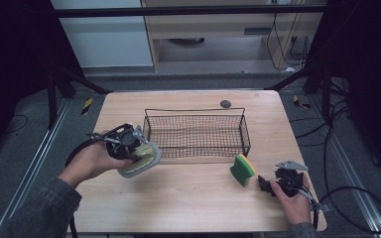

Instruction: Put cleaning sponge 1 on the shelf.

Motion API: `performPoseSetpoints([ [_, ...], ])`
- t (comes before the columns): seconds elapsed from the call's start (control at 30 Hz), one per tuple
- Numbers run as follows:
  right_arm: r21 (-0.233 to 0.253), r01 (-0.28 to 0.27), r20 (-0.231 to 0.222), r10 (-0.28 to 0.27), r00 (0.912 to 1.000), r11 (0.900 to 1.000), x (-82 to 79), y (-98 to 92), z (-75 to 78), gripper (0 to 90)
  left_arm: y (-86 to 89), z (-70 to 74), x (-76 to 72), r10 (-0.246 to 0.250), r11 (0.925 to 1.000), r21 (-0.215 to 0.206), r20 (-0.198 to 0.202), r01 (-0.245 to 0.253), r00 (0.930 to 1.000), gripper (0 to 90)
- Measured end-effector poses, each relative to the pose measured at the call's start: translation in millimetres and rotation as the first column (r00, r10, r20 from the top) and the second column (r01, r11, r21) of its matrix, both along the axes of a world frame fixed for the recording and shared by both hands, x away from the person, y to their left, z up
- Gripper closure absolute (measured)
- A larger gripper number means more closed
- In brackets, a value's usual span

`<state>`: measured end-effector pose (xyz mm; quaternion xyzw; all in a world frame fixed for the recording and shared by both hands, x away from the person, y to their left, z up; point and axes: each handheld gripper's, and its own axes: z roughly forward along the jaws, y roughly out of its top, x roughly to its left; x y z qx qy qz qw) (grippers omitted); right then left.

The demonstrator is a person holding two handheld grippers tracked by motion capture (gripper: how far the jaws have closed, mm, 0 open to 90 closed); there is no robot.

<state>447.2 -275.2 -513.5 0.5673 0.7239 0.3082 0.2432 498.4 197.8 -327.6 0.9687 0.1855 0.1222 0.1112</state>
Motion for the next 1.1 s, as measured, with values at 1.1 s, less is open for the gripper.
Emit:
performPoseSetpoints([
  [1.1, -0.003, -0.017, 0.003, 0.017, 0.9998, 1.000, 1.5, 0.1, -0.2, 0.5, -49.4, 47.8, 63.9, -0.163, 0.9865, 0.058, 0.239, 0.153, 0.9573, 70.9],
])
